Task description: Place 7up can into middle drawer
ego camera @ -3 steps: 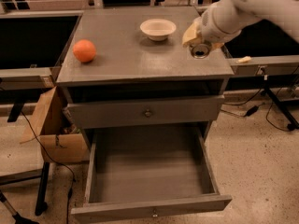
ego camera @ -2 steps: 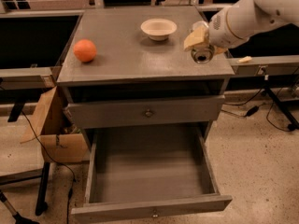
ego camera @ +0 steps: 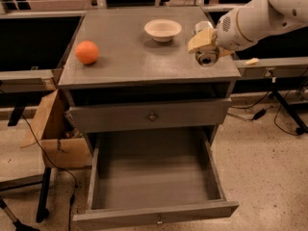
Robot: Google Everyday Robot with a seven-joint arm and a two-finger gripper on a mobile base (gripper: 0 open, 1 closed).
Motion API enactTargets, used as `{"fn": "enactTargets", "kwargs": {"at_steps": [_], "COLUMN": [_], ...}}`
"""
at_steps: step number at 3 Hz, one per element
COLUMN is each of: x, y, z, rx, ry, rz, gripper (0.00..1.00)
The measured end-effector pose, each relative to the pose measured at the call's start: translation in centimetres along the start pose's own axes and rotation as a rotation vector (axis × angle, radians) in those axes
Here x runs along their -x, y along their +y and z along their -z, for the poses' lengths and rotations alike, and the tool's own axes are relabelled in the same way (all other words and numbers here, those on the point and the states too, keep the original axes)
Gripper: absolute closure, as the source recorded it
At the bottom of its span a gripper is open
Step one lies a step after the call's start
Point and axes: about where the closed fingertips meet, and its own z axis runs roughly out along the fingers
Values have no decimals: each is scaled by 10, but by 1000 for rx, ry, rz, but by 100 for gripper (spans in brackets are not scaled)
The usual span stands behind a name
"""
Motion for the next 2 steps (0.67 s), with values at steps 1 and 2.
{"fn": "enactTargets", "kwargs": {"at_steps": [1,2], "x": [-23,-81], "y": [-4,-24], "z": [-10,-28], "rx": [-3,10], "ry": [25,103], "rz": [7,-17], "gripper": [100,100]}}
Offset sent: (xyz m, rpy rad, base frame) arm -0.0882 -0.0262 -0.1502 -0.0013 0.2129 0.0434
